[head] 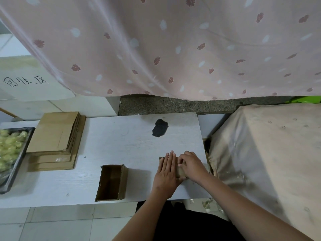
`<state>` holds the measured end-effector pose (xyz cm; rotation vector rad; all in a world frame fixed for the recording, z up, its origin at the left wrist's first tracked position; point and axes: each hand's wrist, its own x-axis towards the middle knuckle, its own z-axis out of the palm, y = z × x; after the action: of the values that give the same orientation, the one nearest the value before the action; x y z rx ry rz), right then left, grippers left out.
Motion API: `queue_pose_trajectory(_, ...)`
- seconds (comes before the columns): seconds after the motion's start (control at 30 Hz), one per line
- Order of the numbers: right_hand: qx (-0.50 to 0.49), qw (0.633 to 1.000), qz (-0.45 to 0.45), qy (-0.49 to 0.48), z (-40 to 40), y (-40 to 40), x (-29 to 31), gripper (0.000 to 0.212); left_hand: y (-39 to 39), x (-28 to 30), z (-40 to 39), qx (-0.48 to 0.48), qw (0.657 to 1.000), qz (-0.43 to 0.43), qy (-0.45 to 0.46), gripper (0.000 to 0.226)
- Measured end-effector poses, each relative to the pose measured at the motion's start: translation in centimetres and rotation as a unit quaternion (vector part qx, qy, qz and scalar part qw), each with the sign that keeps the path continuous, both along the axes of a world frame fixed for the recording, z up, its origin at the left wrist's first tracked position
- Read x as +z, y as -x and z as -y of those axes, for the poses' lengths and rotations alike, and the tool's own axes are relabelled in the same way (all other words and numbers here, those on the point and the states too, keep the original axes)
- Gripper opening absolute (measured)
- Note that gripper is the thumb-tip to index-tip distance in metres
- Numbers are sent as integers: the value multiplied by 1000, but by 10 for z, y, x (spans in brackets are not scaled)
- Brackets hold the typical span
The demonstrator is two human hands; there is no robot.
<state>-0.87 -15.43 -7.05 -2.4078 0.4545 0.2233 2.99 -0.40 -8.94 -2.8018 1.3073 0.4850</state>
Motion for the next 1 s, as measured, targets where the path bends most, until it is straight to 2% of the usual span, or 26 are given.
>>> queue_pose_trajectory(0.13,8,999,-9,33,-2,-6,1,10,-3,-8,1,-21,999,-20,-14,90)
queue_pose_trajectory(0.3,77,992,-7,101,-6,-6,-1,4,-4,-13,2,-14,1000,-23,2,90)
queue_pose_trajectory(0.4,69,994,3,87,-6,-6,1,6,-4,-14,1,-8,999,-35,9,91)
queue_pose_trajectory(0.57,49,997,-30,60,-4,-12,8,3,-1,-13,2,16,999,-45,5,94)
queue_pose_trajectory(0.77,53,994,-42,86,-8,-20,11,17,-2,-10,1,12,999,-38,-3,91)
queue_pose_trajectory(1.0,105,980,-86,144,-12,-30,10,30,-1,-5,4,21,999,-29,-22,89)
